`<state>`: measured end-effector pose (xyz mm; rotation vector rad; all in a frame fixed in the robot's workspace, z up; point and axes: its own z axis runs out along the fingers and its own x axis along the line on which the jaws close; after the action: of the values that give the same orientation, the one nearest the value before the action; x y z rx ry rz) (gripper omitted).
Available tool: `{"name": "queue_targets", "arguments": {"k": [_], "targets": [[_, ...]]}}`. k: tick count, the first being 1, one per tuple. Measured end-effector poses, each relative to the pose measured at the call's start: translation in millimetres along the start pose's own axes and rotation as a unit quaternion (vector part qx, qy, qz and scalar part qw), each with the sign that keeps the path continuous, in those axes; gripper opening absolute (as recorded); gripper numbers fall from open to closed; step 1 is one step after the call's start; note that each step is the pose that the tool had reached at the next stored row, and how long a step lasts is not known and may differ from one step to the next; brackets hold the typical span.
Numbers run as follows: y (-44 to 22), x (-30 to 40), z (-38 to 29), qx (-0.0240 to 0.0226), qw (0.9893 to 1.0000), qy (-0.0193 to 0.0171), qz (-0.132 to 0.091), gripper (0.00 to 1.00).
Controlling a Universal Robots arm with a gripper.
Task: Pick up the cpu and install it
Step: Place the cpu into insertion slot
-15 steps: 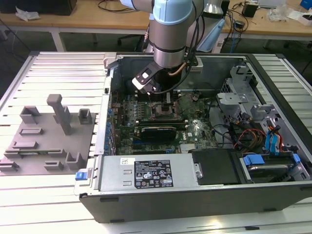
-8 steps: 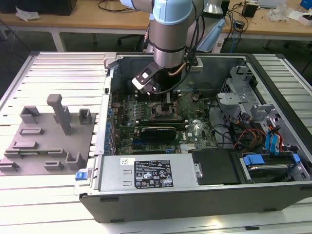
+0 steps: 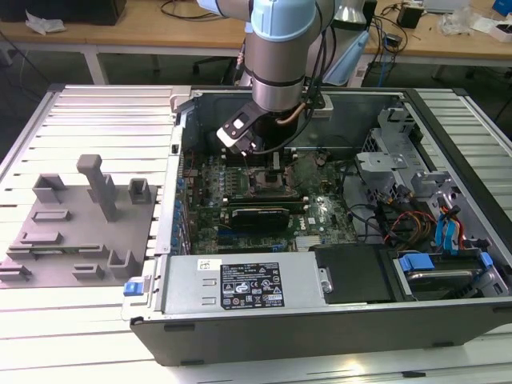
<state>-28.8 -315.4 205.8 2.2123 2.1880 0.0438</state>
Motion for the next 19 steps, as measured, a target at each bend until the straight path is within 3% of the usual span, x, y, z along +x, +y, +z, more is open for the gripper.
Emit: {"name": "queue_targets", "arguments": {"k": [5,19], "targets": [[-0.1,-0.2,-2.2,0.0005,1.0,-0.0005,0.0,0.11],[-0.4,-0.6,3.7,0.0006,1.0,-0.0008,0.0,0.11]]}}
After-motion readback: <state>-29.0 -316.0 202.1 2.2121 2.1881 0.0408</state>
